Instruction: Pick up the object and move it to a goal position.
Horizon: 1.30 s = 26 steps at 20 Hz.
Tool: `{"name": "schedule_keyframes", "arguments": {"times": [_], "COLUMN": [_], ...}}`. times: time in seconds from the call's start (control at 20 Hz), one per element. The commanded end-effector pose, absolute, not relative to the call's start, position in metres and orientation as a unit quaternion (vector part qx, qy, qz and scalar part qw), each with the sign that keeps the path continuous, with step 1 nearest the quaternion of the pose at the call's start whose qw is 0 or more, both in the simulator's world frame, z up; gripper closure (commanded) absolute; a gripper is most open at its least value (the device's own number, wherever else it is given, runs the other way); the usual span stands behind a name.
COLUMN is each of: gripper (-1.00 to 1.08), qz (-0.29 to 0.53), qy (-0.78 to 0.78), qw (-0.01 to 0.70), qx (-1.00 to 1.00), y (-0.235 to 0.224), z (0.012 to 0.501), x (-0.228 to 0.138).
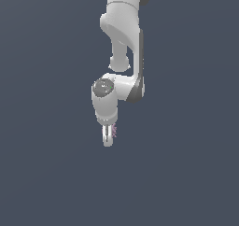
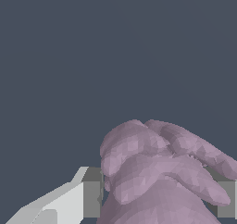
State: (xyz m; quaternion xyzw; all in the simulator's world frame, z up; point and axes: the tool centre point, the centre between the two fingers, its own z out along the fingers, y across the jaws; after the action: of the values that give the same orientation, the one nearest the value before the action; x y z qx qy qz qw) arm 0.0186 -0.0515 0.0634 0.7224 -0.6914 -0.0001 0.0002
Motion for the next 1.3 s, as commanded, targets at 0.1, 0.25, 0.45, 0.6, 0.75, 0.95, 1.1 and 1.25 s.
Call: {"name": "schedule_keyframes", "arguments": {"times": [0.1,0.25,0.45,0.6,0.75,0.95,1.1,1.25], "gripper": [1.08,1.08,1.08,1.08,1.08,1.08,1.08,1.08], "qz": [0.000,0.000,0.000,0.000,0.001,0.001,0.001,0.001], "qy": [-0.691,-0.692,-0.692,-0.692,-0.692,-0.692,-0.692,-0.692], "qw": [0.000,0.000,0.000,0.000,0.001,0.001,0.001,0.001], "qx": [0.723,0.722,0.722,0.722,0.722,0.722,0.722,0.722], "y": [-0.038,-0.026,-0.006,0.010,0.026,0.047,0.060,0.071], "z": [0.090,0.115,0.156,0.189,0.222,0.264,0.291,0.311], "x": [0.018,0.018,0.017,0.017,0.017,0.018,0.019,0.020]}}
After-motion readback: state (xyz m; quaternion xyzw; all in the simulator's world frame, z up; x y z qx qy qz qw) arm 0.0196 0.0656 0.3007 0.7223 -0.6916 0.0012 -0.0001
